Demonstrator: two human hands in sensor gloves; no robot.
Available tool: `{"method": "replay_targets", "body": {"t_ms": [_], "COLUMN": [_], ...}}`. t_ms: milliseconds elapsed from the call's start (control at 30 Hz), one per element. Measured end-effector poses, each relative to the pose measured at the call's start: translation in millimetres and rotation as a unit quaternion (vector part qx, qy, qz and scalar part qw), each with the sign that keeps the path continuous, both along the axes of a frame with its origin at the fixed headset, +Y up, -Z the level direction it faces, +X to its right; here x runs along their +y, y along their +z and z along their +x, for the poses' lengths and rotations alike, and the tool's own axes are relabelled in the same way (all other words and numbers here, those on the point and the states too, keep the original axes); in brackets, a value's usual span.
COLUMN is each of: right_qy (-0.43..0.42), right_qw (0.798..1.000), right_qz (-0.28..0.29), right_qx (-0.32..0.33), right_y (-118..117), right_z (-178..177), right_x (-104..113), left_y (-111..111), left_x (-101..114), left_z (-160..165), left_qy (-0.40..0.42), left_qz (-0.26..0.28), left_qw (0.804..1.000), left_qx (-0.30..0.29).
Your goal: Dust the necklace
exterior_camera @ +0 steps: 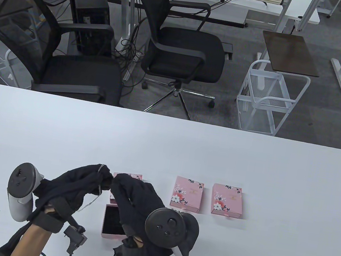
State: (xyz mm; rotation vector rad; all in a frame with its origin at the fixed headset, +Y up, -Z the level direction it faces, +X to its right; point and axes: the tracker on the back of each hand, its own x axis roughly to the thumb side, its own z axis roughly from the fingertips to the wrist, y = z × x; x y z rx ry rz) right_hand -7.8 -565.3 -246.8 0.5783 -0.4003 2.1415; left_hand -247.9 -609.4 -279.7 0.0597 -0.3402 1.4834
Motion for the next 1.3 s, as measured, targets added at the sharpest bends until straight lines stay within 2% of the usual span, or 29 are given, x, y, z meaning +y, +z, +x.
{"method": "replay_targets", "body": {"t_ms": [333,500,767,1000,1100,1300], "right_qy": [0.081,0.062,0.002,0.025,0.04,0.069], "right_qw": [0.996,0.996,0.999,0.999,0.999,0.997], "right_qz": [-0.009,0.024,0.011,0.014,0.009,-0.026], "right_qx": [-0.026,-0.061,-0.034,-0.024,-0.02,0.001], "right_y": [-1.6,-5.2,-8.8,-6.3,-5.8,-12.9], "right_z": [-25.3,-31.6,-36.1,-29.6,-28.9,-35.2], "right_x": [-12.1,-21.4,-29.4,-20.9,-19.0,-27.5], "left_y": [2.6,-1.1,-2.4,-0.3,-0.2,5.3], "left_x": [-0.6,-4.5,-4.0,0.3,1.3,13.3], "left_z": [8.8,6.8,5.2,-6.1,-16.0,-34.9], "left_qy": [-0.001,-0.007,-0.001,0.017,0.011,-0.06], "left_qz": [0.001,-0.002,-0.006,0.001,0.006,0.077], "left_qw": [1.0,1.0,1.0,1.0,0.998,0.984], "left_qx": [-0.009,-0.001,-0.023,0.016,0.058,0.148]}}
